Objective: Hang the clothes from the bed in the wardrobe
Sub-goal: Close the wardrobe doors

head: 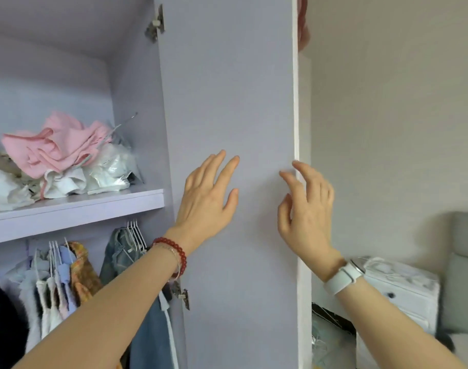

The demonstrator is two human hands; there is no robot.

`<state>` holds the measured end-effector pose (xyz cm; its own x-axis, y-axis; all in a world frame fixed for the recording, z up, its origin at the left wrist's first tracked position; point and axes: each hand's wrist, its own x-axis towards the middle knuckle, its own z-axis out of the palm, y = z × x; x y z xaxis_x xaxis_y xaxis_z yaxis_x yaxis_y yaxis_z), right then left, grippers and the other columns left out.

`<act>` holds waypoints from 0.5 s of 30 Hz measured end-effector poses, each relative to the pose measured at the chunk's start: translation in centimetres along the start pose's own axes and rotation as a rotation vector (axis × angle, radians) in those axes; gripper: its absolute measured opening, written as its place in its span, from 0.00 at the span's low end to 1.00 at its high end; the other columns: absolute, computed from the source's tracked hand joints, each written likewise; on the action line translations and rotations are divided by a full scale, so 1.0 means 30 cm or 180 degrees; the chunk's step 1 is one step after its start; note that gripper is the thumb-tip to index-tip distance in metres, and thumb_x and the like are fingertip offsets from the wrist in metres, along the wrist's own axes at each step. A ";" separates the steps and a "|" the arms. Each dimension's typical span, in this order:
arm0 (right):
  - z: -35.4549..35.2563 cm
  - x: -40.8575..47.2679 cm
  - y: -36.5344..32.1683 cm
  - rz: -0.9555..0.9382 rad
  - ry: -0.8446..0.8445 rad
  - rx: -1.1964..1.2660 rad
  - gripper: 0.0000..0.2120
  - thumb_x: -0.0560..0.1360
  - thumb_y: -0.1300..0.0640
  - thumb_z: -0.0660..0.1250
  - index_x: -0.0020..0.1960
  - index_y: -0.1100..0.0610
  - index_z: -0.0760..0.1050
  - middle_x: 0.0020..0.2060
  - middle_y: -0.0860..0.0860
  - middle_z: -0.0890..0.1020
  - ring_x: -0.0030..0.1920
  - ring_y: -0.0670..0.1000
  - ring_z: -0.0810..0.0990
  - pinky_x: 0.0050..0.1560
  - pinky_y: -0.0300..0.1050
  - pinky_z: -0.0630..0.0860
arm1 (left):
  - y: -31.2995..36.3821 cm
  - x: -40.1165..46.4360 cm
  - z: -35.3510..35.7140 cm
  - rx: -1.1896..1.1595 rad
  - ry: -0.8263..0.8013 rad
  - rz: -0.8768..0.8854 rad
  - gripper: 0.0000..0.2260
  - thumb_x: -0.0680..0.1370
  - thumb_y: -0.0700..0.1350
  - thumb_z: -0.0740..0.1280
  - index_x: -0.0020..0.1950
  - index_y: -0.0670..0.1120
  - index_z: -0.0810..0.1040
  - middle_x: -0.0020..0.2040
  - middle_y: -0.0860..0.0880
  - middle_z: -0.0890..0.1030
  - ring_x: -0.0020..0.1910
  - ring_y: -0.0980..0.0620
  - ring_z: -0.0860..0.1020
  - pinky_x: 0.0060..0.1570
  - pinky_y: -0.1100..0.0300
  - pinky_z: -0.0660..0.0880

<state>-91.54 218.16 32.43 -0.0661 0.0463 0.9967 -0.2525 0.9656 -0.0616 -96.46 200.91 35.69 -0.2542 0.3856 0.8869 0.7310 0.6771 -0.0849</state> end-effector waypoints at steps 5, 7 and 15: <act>0.011 0.076 0.021 0.1948 -0.1003 0.1473 0.16 0.79 0.52 0.51 0.63 0.55 0.67 0.60 0.51 0.75 0.61 0.54 0.72 0.56 0.25 0.62 | 0.062 0.078 -0.031 0.0118 -0.0123 0.0284 0.24 0.78 0.44 0.62 0.73 0.46 0.61 0.74 0.42 0.60 0.73 0.42 0.58 0.68 0.46 0.58; 0.012 0.069 -0.003 0.2041 -0.0925 0.1630 0.09 0.79 0.52 0.52 0.45 0.52 0.69 0.34 0.44 0.76 0.36 0.51 0.75 0.31 0.26 0.66 | 0.067 0.085 -0.060 0.0140 -0.0114 0.0323 0.24 0.78 0.45 0.61 0.74 0.47 0.60 0.75 0.43 0.58 0.74 0.43 0.57 0.69 0.46 0.58; -0.022 0.022 -0.245 0.0508 -0.0800 0.2447 0.22 0.79 0.47 0.48 0.71 0.48 0.63 0.59 0.44 0.78 0.58 0.53 0.76 0.57 0.48 0.73 | 0.004 0.058 -0.322 0.0287 0.0612 0.0962 0.22 0.78 0.48 0.56 0.72 0.47 0.64 0.74 0.43 0.59 0.74 0.45 0.56 0.68 0.50 0.56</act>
<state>-89.09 211.25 33.59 -0.3481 0.0214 0.9372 -0.8061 0.5035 -0.3110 -90.69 195.61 41.61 0.0945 0.4577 0.8840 0.6939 0.6065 -0.3882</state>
